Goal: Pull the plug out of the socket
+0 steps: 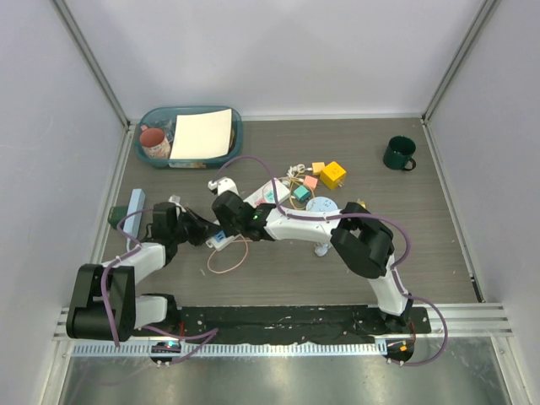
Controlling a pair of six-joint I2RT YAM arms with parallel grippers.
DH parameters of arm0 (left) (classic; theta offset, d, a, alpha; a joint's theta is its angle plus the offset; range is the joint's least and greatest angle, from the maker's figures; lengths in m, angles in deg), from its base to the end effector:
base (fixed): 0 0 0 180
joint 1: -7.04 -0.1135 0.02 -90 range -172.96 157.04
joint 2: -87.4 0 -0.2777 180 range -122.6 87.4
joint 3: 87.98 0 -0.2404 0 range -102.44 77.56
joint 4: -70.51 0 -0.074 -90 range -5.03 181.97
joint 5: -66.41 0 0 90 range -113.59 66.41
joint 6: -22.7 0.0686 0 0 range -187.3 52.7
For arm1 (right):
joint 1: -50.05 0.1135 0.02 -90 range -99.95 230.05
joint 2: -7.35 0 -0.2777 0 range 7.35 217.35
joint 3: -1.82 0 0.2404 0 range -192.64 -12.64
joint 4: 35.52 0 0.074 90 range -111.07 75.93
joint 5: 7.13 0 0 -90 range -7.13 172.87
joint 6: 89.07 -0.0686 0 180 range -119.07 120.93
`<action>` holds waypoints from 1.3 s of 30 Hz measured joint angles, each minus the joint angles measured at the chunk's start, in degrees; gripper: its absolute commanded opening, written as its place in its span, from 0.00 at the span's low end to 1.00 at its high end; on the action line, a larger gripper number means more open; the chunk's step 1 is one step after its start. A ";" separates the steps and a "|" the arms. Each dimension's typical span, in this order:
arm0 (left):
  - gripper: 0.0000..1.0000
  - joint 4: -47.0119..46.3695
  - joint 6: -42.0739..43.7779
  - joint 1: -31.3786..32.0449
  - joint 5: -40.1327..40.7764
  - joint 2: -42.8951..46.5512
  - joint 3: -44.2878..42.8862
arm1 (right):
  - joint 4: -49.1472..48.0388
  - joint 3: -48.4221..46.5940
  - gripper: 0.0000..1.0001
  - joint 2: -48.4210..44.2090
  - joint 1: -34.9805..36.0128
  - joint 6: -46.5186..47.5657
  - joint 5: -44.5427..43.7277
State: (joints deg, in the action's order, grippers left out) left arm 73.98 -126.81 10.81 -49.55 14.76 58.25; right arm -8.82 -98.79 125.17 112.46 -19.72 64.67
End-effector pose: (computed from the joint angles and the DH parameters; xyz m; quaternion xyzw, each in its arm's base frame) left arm 0.2221 -0.0447 0.1363 -0.3365 0.8304 -0.3815 0.2274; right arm 0.2411 0.4150 0.1915 -0.2660 0.8710 0.1473 0.3859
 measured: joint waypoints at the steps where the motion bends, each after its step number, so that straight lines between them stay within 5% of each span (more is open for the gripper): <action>1: 0.00 -0.02 0.00 0.02 0.02 -0.04 0.00 | 0.00 0.00 0.01 0.00 -0.02 0.02 0.07; 20: 0.00 -1.36 0.13 0.70 0.85 -1.25 -0.46 | -3.17 2.12 0.01 -0.52 -0.59 -1.18 -0.72; 33: 0.00 -5.33 -0.11 1.25 0.83 -3.69 -0.55 | 6.12 -5.44 0.01 2.23 -1.07 -0.55 -0.74; 39: 0.00 -6.62 -0.13 1.57 0.96 -4.70 -0.83 | 0.33 -0.24 0.01 -0.09 -3.08 -2.73 3.06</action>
State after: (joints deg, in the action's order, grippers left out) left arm 67.36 -126.94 12.39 -48.59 10.06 57.42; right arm -8.49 -99.03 125.08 109.38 -22.45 67.73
